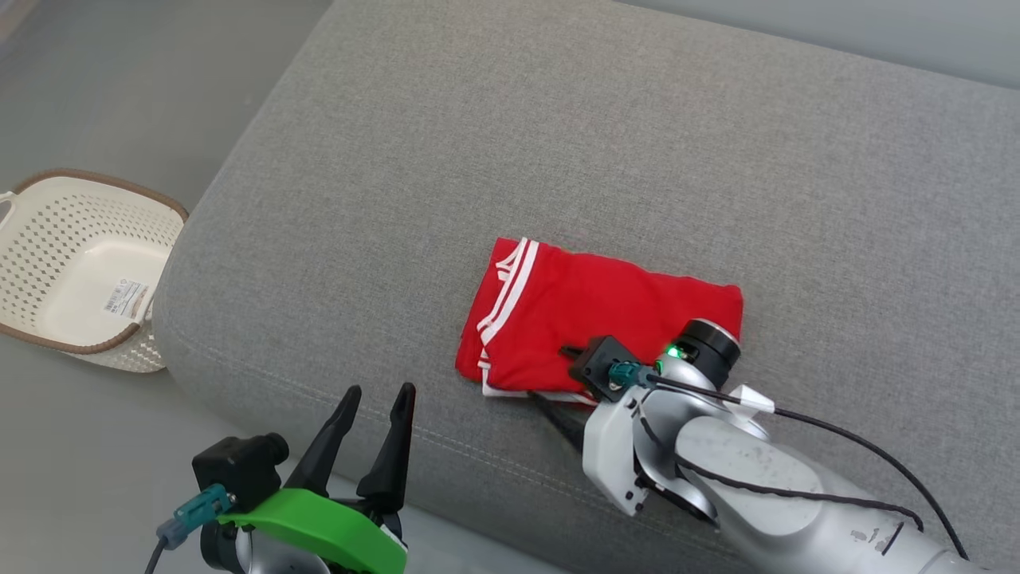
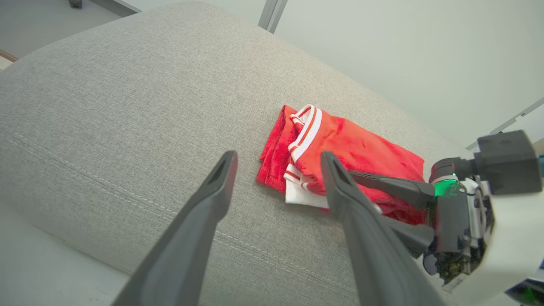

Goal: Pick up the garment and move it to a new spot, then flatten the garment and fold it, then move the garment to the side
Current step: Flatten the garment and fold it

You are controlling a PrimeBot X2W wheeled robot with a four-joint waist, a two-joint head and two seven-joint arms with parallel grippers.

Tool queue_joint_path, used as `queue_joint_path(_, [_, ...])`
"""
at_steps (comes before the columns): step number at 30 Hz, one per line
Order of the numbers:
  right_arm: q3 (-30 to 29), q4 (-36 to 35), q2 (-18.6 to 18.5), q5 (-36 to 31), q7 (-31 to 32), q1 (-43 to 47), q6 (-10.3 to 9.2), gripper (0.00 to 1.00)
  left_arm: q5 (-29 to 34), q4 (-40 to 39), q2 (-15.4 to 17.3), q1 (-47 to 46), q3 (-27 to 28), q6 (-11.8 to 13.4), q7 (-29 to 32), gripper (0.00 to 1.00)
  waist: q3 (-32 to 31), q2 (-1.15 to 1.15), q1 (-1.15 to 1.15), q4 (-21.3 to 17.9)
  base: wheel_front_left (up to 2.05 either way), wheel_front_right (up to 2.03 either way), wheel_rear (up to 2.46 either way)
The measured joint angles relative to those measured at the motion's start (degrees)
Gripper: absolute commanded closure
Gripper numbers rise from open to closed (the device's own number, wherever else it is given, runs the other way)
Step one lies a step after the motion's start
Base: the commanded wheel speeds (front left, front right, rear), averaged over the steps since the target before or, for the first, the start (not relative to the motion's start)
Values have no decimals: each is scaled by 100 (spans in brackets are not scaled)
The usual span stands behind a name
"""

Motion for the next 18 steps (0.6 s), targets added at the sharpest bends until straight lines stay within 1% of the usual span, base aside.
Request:
queue_joint_path(4, [129,87,200,2,16,-36,81,0,0,15,0,1,34,2,-32,0,-28,0,0,-97,0,0,0])
queue_joint_path(9, [201,124,267,20,14,-53,127,0,3,11,15,1,148,38,-53,0,-55,0,0,-232,0,0,0])
queue_joint_path(12, [178,48,344,174,-54,-52,172,0,8,-18,70,1,265,124,-82,0,-71,0,0,-366,0,0,0])
queue_joint_path(14, [64,-62,391,320,-156,-39,176,0,64,-31,152,1,331,135,-96,0,-82,0,0,-470,0,0,0])
queue_joint_path(15, [-138,-172,422,606,-266,21,175,0,64,-62,200,3,388,166,-99,0,-94,0,0,-586,0,0,0])
queue_joint_path(18, [-491,-290,426,1015,-422,259,157,0,105,-120,237,5,476,232,-100,0,-114,0,0,-777,0,0,0])
